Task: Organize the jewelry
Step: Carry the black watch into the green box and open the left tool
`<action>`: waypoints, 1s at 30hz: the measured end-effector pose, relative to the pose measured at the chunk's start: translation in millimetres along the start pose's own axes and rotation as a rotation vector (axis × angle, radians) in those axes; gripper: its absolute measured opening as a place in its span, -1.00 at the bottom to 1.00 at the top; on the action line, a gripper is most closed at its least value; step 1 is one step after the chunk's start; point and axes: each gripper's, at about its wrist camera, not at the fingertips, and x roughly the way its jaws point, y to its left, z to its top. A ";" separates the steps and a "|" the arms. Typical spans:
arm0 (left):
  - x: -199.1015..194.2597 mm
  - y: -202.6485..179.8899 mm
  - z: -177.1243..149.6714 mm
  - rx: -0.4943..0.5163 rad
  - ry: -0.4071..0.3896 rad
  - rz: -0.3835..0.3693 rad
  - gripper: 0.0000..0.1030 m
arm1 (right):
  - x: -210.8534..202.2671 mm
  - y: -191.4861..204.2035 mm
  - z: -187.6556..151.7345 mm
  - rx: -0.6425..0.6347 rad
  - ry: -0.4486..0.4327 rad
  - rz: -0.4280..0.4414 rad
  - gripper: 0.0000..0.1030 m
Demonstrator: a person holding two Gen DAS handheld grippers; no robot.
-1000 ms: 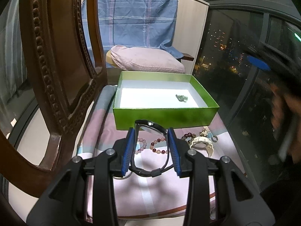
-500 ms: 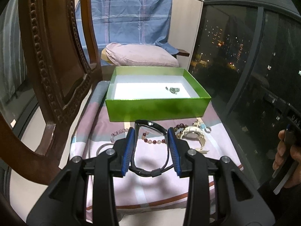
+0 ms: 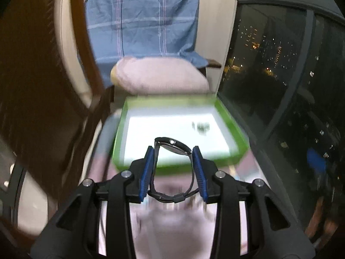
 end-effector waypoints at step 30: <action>-37.6 39.7 -107.0 -0.088 0.068 0.048 0.92 | -2.8 21.2 -7.1 -0.068 -0.021 -0.014 0.63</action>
